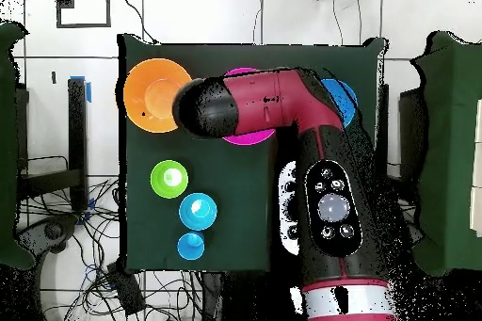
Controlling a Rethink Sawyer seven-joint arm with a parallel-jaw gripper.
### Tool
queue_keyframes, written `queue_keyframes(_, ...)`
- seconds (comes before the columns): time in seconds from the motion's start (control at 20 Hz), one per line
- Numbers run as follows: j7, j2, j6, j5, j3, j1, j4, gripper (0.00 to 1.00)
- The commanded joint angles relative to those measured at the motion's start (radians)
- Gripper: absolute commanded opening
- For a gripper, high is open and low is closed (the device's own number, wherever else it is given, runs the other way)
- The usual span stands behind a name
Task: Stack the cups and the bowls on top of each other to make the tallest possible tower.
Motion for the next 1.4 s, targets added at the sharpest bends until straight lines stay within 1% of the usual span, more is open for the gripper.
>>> queue_keyframes(0.05, 0.091, 0.073, 0.049, -0.002, -0.033, 0.02, -0.022, 0.0)
queue_keyframes(0.15, 0.108, 0.075, 0.017, -0.005, -0.047, 0.027, -0.007, 0.0)
queue_keyframes(0.35, 0.123, 0.081, -0.003, -0.004, -0.072, 0.038, 0.005, 0.0)
queue_keyframes(0.6, 0.103, 0.073, -0.016, 0.005, -0.081, 0.037, 0.043, 0.0)
queue_keyframes(0.7, 0.098, 0.079, -0.047, 0.001, -0.081, 0.037, 0.056, 0.0)
queue_keyframes(0.9, 0.114, 0.118, -0.141, 0.004, -0.072, 0.034, 0.076, 0.0)
queue_keyframes(1.05, 0.117, 0.15, -0.16, 0.022, -0.067, 0.033, 0.076, 0.0)
queue_keyframes(1.25, 0.142, 0.185, -0.16, 0.037, -0.089, 0.054, 0.04, 0.0)
queue_keyframes(1.4, 0.153, 0.215, -0.173, 0.068, -0.09, 0.047, 0.041, 0.0)
